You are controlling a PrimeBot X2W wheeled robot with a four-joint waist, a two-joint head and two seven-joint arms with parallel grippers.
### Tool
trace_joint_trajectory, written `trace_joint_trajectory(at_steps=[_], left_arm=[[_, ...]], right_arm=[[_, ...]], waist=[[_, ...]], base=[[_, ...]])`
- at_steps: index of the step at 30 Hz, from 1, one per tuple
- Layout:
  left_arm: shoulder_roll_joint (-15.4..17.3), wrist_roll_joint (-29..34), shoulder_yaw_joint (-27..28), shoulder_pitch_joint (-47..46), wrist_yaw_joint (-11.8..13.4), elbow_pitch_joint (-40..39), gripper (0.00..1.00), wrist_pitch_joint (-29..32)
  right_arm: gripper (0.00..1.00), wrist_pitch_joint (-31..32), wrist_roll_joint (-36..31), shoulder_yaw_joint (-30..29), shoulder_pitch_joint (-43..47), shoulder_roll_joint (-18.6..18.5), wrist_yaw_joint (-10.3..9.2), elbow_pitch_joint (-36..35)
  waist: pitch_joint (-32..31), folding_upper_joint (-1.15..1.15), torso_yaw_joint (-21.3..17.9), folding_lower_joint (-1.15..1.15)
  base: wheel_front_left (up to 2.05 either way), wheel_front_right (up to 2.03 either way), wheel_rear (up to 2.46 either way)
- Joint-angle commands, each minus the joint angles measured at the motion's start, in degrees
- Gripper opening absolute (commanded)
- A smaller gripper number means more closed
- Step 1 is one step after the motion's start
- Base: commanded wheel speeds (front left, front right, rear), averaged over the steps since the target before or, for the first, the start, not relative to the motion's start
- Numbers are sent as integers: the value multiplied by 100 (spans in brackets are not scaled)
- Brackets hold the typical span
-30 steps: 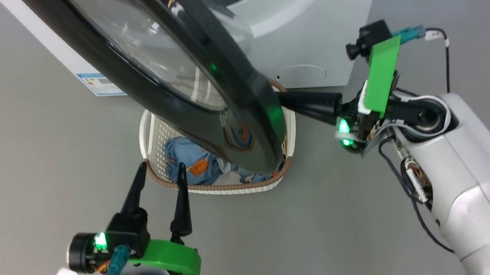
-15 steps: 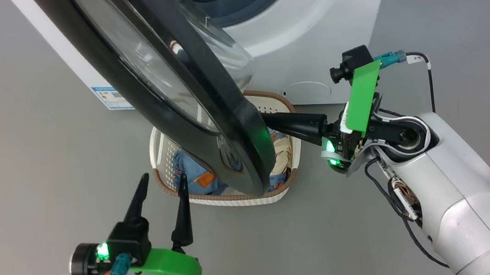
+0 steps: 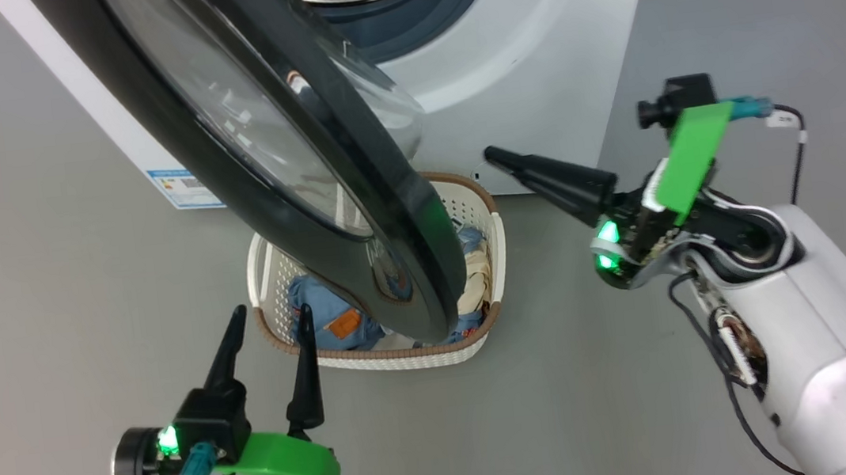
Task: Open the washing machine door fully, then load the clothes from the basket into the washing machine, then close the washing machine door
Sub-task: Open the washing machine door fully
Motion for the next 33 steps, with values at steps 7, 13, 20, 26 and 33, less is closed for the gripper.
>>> trace_joint_trajectory(at_steps=[7,13,20,26,33], left_arm=[[106,19,291,72,-22,-117,100,-46],[106,49,367,155,-51,-115,100,-46],[106,63,429,228,-86,-88,100,-46],[106,72,461,348,-95,-86,100,-46],[106,54,427,537,-119,-21,100,-46]], right_arm=[[100,-713,-105,-313,815,-122,9,-891],[100,-1527,-676,-468,1525,-223,9,-1627],[100,-2071,-1004,-600,2308,-250,9,-2205],[100,-2638,-1354,-791,3098,-305,9,-2597],[100,-3673,-2569,-818,3767,-439,9,-2772]], waist=[[-160,0,-166,0],[-272,0,-284,0],[-402,0,-358,0],[-537,0,-400,0],[-711,0,-451,0]], base=[[0,0,0],[0,0,0],[0,0,0],[0,0,0],[0,0,0]])
